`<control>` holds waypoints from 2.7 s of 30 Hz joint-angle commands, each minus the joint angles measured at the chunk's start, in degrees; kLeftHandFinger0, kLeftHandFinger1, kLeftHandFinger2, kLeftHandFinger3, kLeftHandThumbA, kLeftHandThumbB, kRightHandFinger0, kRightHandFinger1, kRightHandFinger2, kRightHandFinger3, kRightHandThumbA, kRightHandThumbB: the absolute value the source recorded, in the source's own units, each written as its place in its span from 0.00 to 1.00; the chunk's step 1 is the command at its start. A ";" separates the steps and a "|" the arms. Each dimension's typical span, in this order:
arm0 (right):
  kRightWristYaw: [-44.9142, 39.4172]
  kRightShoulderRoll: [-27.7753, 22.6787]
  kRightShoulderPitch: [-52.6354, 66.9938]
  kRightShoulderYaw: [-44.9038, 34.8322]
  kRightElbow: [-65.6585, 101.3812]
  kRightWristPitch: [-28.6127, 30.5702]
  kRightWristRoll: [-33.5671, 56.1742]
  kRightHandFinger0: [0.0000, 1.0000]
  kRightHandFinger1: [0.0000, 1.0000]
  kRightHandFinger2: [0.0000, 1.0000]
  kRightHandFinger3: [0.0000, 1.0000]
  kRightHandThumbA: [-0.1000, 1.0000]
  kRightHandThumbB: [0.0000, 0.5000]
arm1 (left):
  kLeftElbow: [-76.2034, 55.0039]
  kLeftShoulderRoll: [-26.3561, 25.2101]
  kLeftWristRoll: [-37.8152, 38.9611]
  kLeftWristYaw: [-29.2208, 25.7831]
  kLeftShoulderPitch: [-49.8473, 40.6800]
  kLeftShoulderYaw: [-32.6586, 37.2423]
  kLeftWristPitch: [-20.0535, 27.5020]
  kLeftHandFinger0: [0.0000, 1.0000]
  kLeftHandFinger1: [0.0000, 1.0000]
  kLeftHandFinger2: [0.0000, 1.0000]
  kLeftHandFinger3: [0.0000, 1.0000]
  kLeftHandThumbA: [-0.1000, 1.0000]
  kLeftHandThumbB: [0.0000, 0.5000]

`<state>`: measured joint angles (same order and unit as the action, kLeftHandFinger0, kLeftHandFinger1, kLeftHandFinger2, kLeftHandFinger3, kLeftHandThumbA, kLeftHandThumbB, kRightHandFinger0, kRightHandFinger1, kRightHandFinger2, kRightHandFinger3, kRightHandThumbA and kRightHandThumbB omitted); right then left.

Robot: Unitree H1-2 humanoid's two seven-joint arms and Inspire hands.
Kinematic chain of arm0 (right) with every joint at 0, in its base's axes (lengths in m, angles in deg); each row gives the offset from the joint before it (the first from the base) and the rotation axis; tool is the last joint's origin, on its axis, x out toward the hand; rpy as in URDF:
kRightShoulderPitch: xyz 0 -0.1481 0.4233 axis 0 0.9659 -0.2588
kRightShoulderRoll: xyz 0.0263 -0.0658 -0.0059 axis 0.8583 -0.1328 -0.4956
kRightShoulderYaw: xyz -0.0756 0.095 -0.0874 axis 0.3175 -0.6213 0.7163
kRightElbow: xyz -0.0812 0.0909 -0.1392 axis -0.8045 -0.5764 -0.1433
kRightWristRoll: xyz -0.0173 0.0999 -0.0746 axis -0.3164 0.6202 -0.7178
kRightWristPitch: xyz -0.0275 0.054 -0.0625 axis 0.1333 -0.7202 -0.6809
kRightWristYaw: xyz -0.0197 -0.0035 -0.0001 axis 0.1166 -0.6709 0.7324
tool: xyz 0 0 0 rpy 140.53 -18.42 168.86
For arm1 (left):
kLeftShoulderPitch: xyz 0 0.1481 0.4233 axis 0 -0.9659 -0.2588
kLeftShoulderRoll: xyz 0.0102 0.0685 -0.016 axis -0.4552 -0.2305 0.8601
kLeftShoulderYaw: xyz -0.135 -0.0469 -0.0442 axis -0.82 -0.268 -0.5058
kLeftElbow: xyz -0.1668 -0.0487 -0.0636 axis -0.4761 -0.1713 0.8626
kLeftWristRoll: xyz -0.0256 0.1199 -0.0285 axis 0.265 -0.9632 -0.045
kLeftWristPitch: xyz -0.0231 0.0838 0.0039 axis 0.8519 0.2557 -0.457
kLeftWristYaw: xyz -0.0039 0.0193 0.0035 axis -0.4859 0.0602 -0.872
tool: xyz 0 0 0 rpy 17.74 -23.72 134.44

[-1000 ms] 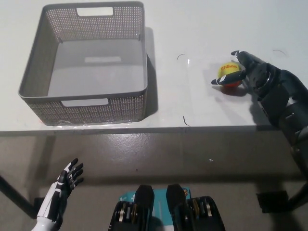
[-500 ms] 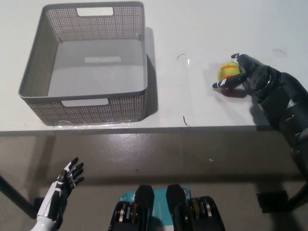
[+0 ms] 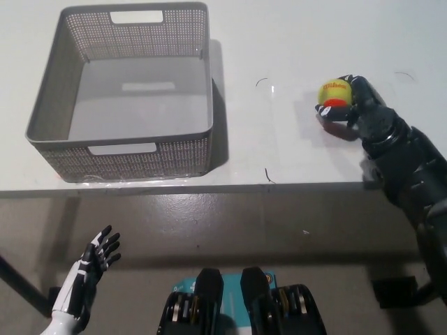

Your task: Use the right hand to pick up a tennis ball and put it into a container on the left side

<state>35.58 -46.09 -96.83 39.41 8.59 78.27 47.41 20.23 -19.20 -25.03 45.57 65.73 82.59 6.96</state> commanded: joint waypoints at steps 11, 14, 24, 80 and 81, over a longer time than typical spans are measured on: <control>5.54 1.26 -4.15 -6.09 2.62 10.18 7.30 0.00 0.47 0.76 0.73 0.00 0.26 | -0.44 -0.94 0.42 0.32 -1.09 -0.60 2.41 1.00 1.00 1.00 1.00 1.00 0.37; 5.60 1.88 -5.97 -5.73 3.40 11.57 7.15 0.00 0.45 0.74 0.71 0.00 0.27 | 0.17 -0.60 0.30 0.01 -1.02 -0.67 3.03 1.00 1.00 1.00 1.00 1.00 0.39; 5.83 5.79 -11.80 -3.88 7.42 12.94 6.27 0.00 0.34 0.72 0.71 0.00 0.28 | 0.28 -0.38 0.79 0.34 -1.78 -0.60 3.15 1.00 1.00 1.00 1.00 1.00 0.34; -4.58 21.05 -12.29 11.92 5.24 5.87 0.74 1.00 1.00 1.00 1.00 0.98 0.95 | 0.73 -0.19 -0.03 0.37 -5.21 0.92 4.20 1.00 1.00 1.00 1.00 1.00 0.53; -4.52 20.85 -12.31 11.79 5.40 6.08 0.85 1.00 1.00 1.00 1.00 0.99 0.95 | 0.87 -0.01 -0.01 0.27 -5.19 0.92 4.12 1.00 1.00 1.00 1.00 1.00 0.54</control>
<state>32.30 -24.16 -105.96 50.88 12.03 84.51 48.95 21.37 -19.14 -25.21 45.62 60.20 83.68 9.01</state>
